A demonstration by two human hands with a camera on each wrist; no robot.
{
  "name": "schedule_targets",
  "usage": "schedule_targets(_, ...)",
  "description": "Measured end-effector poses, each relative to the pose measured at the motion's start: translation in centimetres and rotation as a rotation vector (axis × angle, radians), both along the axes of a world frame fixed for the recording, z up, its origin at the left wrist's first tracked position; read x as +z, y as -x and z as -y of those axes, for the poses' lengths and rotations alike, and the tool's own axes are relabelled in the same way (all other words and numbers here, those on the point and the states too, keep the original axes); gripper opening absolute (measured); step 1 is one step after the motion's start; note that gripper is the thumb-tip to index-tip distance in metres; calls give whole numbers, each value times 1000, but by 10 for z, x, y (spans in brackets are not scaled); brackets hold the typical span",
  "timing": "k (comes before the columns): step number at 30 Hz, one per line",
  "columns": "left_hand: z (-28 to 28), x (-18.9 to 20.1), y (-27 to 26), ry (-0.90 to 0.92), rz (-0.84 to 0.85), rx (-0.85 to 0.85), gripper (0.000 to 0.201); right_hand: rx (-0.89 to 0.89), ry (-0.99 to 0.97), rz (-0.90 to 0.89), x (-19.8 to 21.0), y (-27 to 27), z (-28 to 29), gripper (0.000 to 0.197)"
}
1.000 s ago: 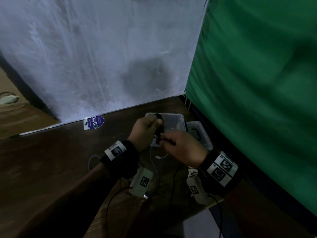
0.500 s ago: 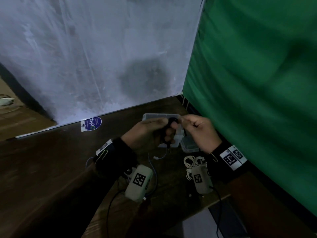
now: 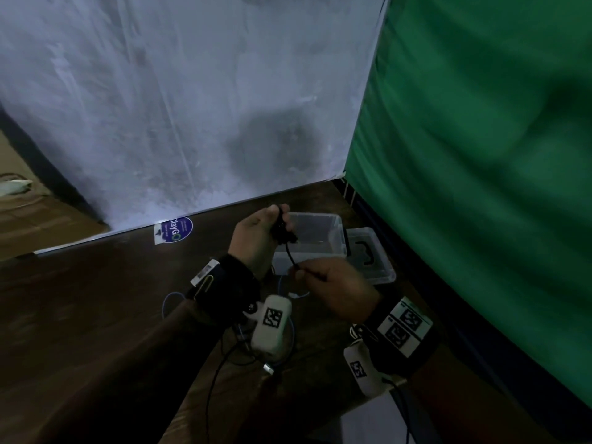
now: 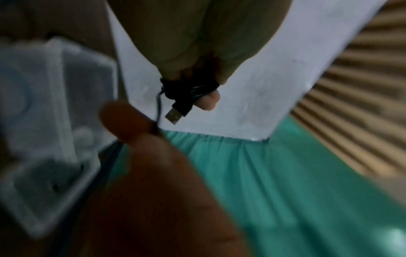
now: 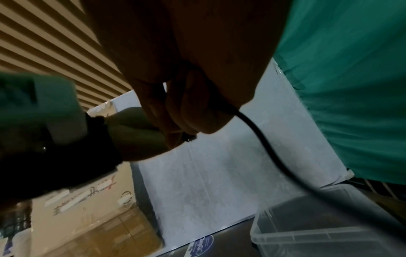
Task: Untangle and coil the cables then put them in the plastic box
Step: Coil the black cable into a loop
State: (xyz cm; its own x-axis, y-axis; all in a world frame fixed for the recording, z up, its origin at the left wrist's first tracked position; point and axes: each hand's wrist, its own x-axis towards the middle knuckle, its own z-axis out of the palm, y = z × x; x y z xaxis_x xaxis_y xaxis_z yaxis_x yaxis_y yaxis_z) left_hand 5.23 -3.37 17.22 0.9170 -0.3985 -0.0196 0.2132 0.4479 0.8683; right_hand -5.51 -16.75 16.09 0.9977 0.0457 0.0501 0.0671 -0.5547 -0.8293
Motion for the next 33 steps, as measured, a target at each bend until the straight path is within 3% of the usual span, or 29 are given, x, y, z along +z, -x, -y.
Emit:
schedule_targets(2,-3,-9,0,-361,313,38,30,-2,-42,-28,8,2,3,20)
schedule_targets(4,-5,-5,2,-639,595,-38,32,-33,-132,-29,18,5,8,17)
schedule_targets(7,-4,7,10,-824,670,-267,26,-52,-134,21,33,8,21,15)
schedule_targets(11,-2,17,26,-608,439,-477,39,-82,-147,123,46,7,36,19)
schedule_targets(14,0,22,30,-489,340,-506,35,-100,-306,115,53,8,37,20)
schedule_targets(19,-3,27,34,-327,87,-559,35,-163,-410,74,49,7,34,21)
schedule_targets(24,-6,25,28,-18,-149,-589,34,-117,-551,-32,40,5,36,24)
schedule_targets(27,-6,22,23,113,-229,-581,35,-120,-405,40,33,3,26,20)
schedule_targets(33,-1,9,22,110,-241,-460,39,-187,-130,144,15,1,4,29)
